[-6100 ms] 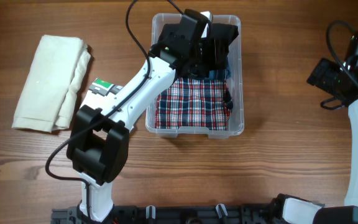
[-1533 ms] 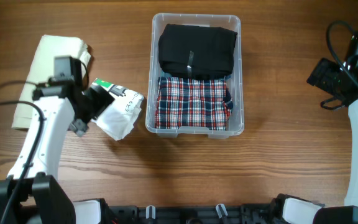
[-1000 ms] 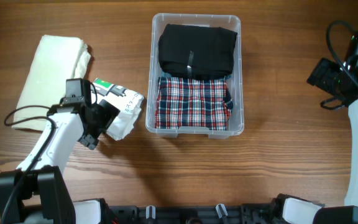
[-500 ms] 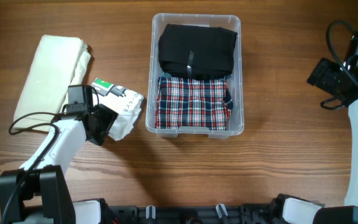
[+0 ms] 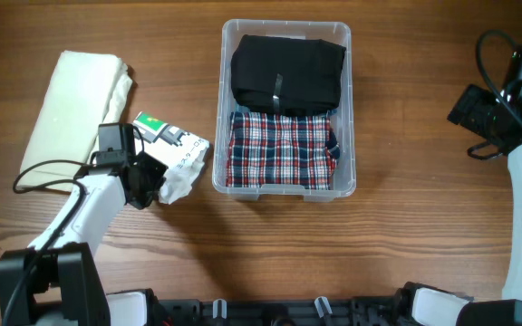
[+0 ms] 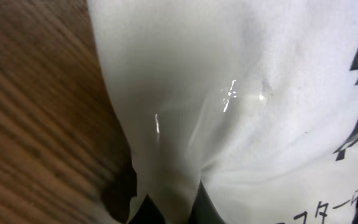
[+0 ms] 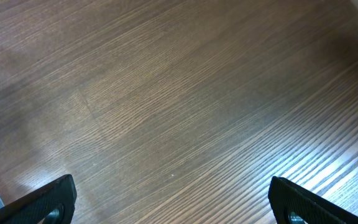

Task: Pack container
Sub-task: 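Lift the white T-shirt with the left gripper and carry it into the box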

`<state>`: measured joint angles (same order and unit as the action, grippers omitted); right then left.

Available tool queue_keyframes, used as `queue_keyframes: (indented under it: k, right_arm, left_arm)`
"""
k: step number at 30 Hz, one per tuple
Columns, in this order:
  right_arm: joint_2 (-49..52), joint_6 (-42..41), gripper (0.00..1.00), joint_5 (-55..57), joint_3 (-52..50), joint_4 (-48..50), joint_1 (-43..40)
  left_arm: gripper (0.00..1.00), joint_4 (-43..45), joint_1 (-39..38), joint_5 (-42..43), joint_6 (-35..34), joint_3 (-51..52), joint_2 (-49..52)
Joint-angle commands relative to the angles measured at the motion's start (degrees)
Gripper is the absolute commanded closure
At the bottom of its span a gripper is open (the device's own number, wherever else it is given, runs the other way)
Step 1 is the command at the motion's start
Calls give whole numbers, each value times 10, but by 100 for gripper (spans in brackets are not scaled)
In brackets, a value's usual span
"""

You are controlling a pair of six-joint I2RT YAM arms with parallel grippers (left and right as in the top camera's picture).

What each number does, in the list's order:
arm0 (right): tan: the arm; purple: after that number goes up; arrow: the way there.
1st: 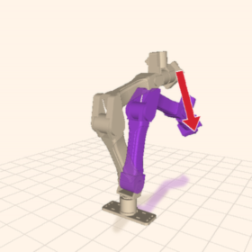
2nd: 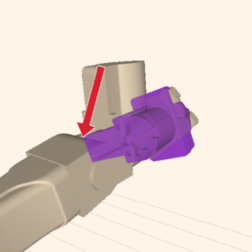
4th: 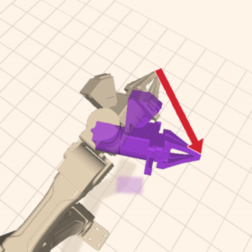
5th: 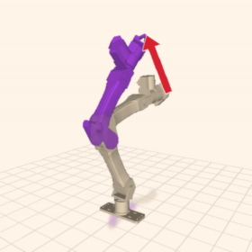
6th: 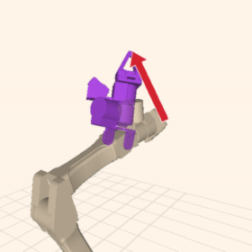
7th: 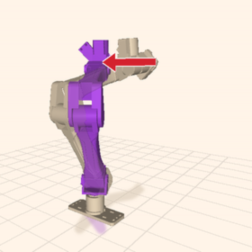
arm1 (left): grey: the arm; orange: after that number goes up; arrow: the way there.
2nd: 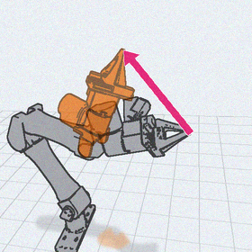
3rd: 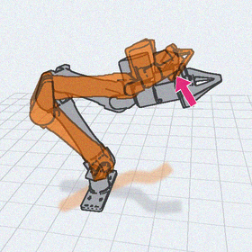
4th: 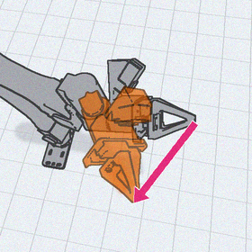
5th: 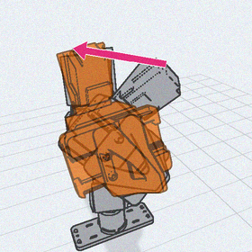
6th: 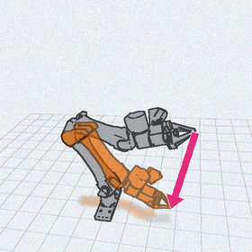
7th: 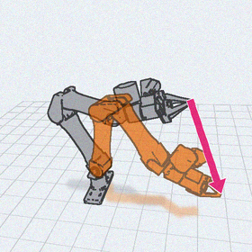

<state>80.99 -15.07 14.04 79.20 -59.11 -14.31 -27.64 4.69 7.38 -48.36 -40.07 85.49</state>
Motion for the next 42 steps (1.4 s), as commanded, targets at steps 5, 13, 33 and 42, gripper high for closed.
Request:
queue_keyframes:
  k: [5,13,33,42]
  right_arm:
    - [-5,1,0,10,9,2,0]
    - [-5,0,0,10,9,2,0]
    - [-5,1,0,10,9,2,0]
    - [-5,0,0,10,9,2,0]
  left_arm:
    - [96,-64,5,-14,68,-69,-135]
    - [96,-105,-12,14,92,-170,-279]
    - [96,69,-353,65,63,-208,-199]
    - [96,104,-397,89,127,-208,-51]
